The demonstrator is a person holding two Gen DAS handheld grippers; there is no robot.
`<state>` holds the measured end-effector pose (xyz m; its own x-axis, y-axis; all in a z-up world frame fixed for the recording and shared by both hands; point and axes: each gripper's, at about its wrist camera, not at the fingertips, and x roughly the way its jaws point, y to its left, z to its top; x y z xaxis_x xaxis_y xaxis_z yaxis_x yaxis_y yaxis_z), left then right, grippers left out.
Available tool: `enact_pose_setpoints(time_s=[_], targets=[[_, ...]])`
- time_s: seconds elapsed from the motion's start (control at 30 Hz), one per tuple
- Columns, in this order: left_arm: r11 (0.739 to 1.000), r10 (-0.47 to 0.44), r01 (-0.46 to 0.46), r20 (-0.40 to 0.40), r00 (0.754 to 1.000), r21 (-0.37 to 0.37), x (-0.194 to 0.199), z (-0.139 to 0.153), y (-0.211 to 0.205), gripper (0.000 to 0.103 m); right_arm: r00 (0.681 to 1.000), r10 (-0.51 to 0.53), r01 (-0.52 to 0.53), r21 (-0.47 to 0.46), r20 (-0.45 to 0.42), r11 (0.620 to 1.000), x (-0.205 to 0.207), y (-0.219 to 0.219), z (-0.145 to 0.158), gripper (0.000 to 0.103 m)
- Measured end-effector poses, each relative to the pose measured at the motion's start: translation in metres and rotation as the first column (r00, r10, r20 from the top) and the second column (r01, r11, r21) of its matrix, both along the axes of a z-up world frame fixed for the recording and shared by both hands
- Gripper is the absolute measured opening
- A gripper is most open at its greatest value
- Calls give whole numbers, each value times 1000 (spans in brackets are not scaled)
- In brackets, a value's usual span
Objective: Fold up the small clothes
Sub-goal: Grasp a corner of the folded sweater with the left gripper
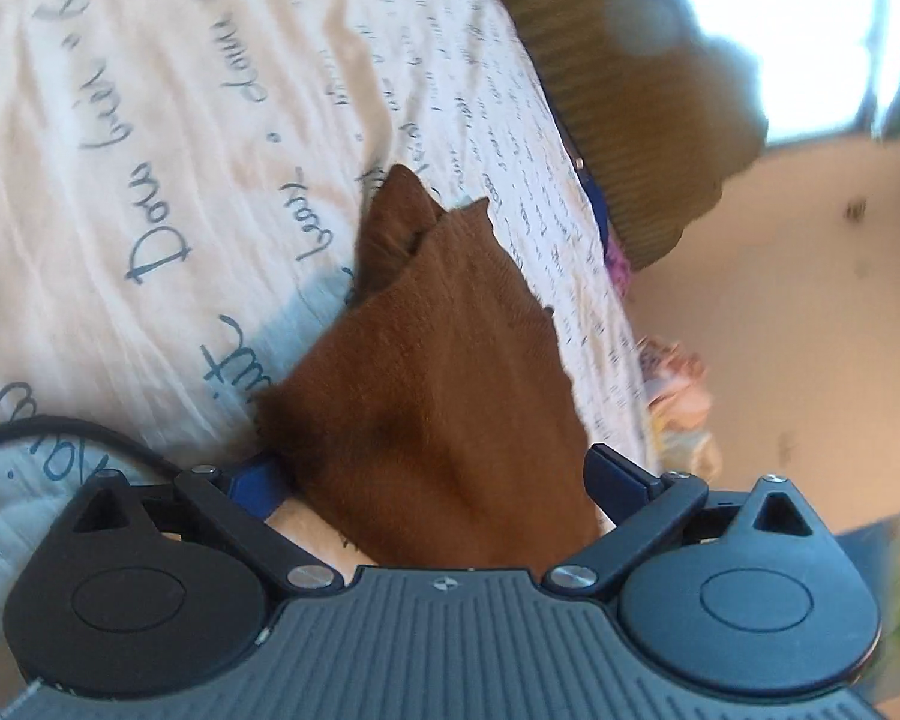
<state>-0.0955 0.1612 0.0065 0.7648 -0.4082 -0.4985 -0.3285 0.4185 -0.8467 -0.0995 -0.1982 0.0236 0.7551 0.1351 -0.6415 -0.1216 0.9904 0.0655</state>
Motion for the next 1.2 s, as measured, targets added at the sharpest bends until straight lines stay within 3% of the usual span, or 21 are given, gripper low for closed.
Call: enact_pose_setpoints(time_s=[0.1, 0.23, 0.37, 0.7, 0.77, 0.83, 0.93, 1.03, 1.13, 1.2], targets=[[998, 37, -37, 2, 999, -52, -2, -3, 10, 97, 1000, 1, -1, 2, 3, 1000, 0, 0, 0, 103], [997, 49, -50, 20, 999, 55, 0, 9, 7, 87, 1000, 2, -2, 1, 0, 1000, 0, 0, 0, 103], [987, 6, -6, 0, 1000, 160, 6, 13, -7, 86, 1000, 2, -2, 0, -1, 1000, 0, 0, 1, 103], [965, -14, 23, -38, 999, 263, 17, 12, -22, 84, 1000, 10, -10, -2, -9, 1000, 0, -2, 1, 103], [948, -20, 33, -45, 999, 316, 21, 15, -29, 74, 1000, 10, -10, -2, -12, 1000, 1, -2, 2, 103], [908, -33, 51, -50, 998, 416, 24, 20, -39, 65, 1000, 11, -11, 1, -18, 1000, 2, -2, 5, 103], [864, -40, 69, -69, 997, 498, 27, 21, -48, 42, 1000, 2, -1, 52, -24, 999, 4, -7, 13, 103], [868, -46, 73, -69, 997, 490, 28, 18, -48, 23, 1000, -4, 7, 153, -22, 988, 7, -17, 25, 103], [857, -45, 67, -55, 997, 511, 25, 21, -50, 12, 1000, -9, 12, 211, -17, 977, 13, -23, 38, 103], [841, -50, 65, -44, 998, 536, 23, 23, -53, 11, 1000, 3, 0, 249, -15, 969, 19, -24, 47, 103]])
